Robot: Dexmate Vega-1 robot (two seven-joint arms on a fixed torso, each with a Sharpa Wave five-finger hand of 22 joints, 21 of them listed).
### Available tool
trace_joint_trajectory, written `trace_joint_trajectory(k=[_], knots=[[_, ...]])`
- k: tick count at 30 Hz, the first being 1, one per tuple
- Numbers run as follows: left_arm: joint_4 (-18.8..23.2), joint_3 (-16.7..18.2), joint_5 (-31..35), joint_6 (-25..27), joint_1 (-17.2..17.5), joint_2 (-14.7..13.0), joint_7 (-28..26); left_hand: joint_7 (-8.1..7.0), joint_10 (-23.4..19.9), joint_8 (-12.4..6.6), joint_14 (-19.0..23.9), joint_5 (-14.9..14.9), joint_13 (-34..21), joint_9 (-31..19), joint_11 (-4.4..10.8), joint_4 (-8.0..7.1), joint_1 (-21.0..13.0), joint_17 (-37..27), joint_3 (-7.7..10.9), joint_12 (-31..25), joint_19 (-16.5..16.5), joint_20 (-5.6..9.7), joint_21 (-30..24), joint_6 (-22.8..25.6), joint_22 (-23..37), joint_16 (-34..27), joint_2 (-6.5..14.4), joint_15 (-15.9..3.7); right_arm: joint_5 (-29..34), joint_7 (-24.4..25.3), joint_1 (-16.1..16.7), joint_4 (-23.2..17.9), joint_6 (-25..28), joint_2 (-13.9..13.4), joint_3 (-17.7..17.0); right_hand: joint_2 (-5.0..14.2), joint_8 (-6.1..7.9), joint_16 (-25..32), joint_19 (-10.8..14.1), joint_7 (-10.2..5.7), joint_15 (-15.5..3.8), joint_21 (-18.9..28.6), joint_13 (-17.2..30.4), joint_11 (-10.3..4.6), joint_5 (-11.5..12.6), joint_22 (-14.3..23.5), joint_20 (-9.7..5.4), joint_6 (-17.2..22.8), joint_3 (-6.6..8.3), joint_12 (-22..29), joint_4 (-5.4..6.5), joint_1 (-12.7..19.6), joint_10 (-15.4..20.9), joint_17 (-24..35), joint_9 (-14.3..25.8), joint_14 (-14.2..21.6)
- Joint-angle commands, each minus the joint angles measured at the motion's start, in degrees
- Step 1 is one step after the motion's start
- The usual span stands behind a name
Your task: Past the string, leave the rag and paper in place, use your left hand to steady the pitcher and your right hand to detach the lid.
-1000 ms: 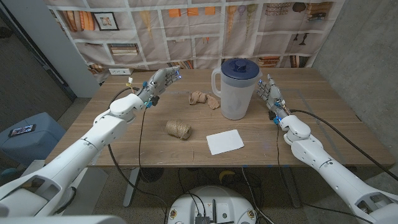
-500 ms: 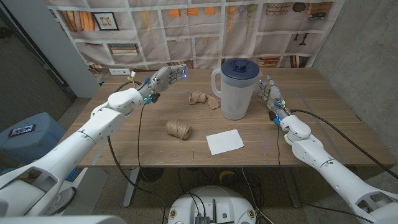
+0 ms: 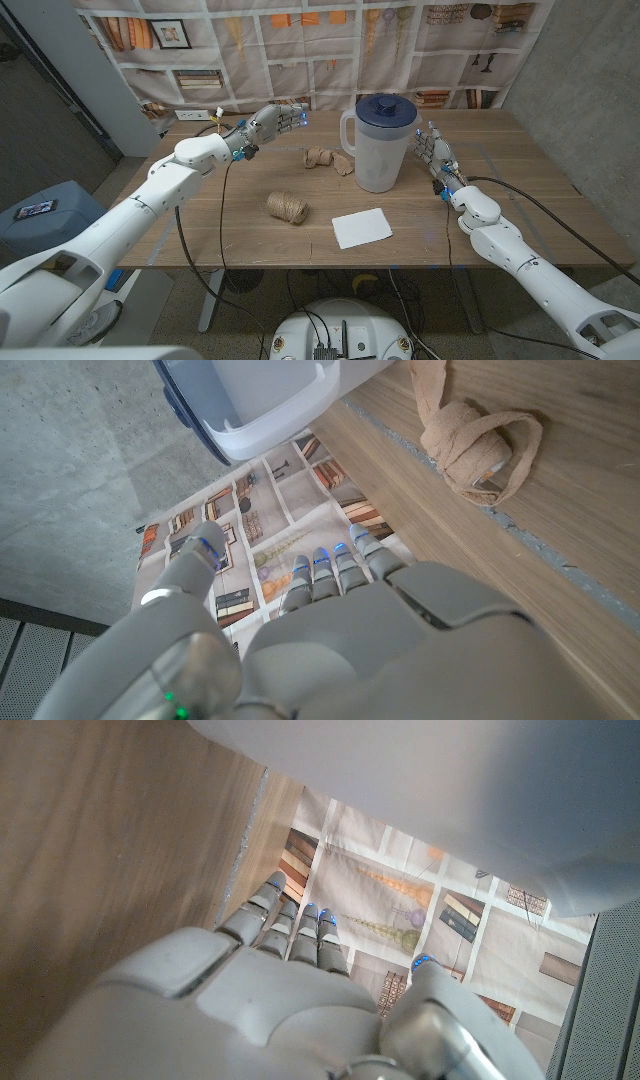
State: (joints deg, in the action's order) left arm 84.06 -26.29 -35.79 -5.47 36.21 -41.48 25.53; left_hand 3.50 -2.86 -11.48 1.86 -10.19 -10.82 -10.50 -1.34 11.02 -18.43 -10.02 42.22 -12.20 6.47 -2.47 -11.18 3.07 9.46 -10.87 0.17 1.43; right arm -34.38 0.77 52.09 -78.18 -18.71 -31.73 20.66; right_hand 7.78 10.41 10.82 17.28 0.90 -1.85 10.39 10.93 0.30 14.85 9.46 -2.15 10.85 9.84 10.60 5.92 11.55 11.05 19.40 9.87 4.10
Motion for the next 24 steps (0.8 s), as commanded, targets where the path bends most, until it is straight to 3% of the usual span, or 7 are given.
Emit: trace_joint_trajectory(k=[1,14,24], knots=[[-4.5,-2.4,0.9,-0.4,-4.7,0.5,7.6,0.18,0.0,-0.31,-0.1,-0.3,-0.4,-0.2,0.38,0.16,-1.3,-0.2,0.29,0.0,-0.4,0.25,0.4,-0.3,0.2,0.1,-0.4,-0.26,0.4,1.2,1.1,-2.0,1.1,-0.9,-0.2,-0.09,0.43,0.4,-0.1,-0.47,-0.12,0.3,0.0,-0.09,0.4,0.2,-0.01,0.1,0.43,0.3,-0.16,0.4,-0.4,-0.1,0.2,-0.1],[-10.9,-5.2,2.8,-1.5,-10.2,2.6,15.0,-0.48,2.4,-0.12,-2.9,-0.4,-0.6,-0.3,0.31,0.06,-5.2,-0.3,1.00,0.7,-2.2,-1.20,0.9,-2.2,0.2,0.7,-1.8,0.14,0.5,1.9,1.5,-2.5,1.2,-1.1,-0.5,0.28,0.32,0.4,-0.1,-0.42,-0.09,0.3,-0.1,-0.18,0.4,0.2,0.12,-0.1,0.91,0.3,-0.41,0.7,-0.3,-0.5,0.2,0.0],[-18.4,-7.5,4.8,-3.4,-15.2,5.4,20.6,-1.25,3.0,-0.20,-3.8,-0.4,-0.6,-0.3,1.39,0.04,-7.4,-0.3,1.55,0.7,-3.4,-1.55,1.1,-2.7,0.2,0.7,-2.2,-0.46,0.9,2.1,0.9,-2.0,1.1,-0.8,-0.3,0.26,0.31,0.5,-0.1,-0.46,0.11,0.3,-0.1,-0.20,0.3,0.2,0.26,0.0,1.10,0.4,-0.49,0.8,-0.3,-0.7,0.2,0.1]])
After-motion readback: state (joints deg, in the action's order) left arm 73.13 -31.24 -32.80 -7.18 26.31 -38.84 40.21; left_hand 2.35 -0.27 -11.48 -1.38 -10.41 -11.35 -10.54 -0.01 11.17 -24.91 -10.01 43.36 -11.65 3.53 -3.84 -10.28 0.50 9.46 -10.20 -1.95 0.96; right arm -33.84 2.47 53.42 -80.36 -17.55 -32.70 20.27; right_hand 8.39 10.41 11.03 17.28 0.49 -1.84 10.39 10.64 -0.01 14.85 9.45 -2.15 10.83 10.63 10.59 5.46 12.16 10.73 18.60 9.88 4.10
